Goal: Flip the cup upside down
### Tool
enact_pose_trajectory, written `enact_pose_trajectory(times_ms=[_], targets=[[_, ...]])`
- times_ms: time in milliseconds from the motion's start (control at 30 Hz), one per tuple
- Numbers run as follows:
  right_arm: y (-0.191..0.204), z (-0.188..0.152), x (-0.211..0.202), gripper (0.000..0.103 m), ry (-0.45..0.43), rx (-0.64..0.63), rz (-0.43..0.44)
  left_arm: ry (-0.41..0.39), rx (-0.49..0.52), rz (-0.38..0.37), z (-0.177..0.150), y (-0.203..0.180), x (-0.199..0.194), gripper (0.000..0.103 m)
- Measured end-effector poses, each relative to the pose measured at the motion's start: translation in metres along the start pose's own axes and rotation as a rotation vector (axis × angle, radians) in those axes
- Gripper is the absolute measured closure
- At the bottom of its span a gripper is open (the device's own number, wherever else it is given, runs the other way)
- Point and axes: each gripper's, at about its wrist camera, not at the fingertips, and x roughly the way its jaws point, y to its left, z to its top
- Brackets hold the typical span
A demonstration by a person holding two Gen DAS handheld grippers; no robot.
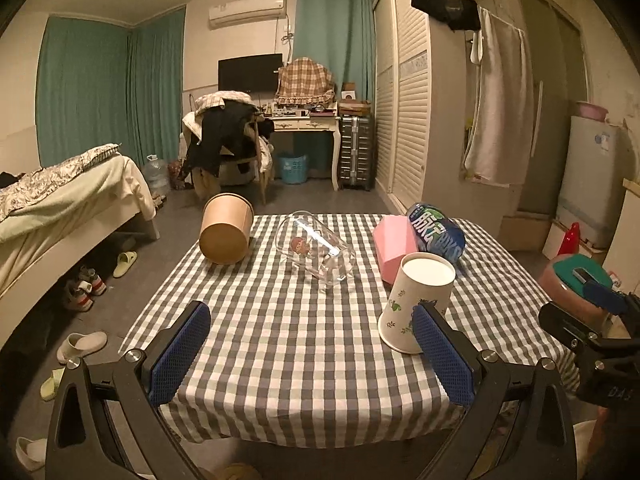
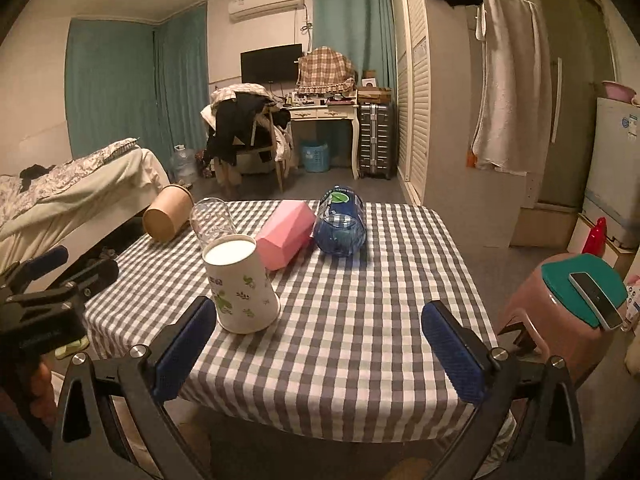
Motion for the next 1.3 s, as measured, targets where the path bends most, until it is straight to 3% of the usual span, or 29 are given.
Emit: enact_pose_trajectory(times_ms=[1300], targets=[[0.010,-0.008,0.015,0.000,0.051,-0.016,-0.007,0.020,-0.002,0.005,-0.003,0.001,0.005,0.000]])
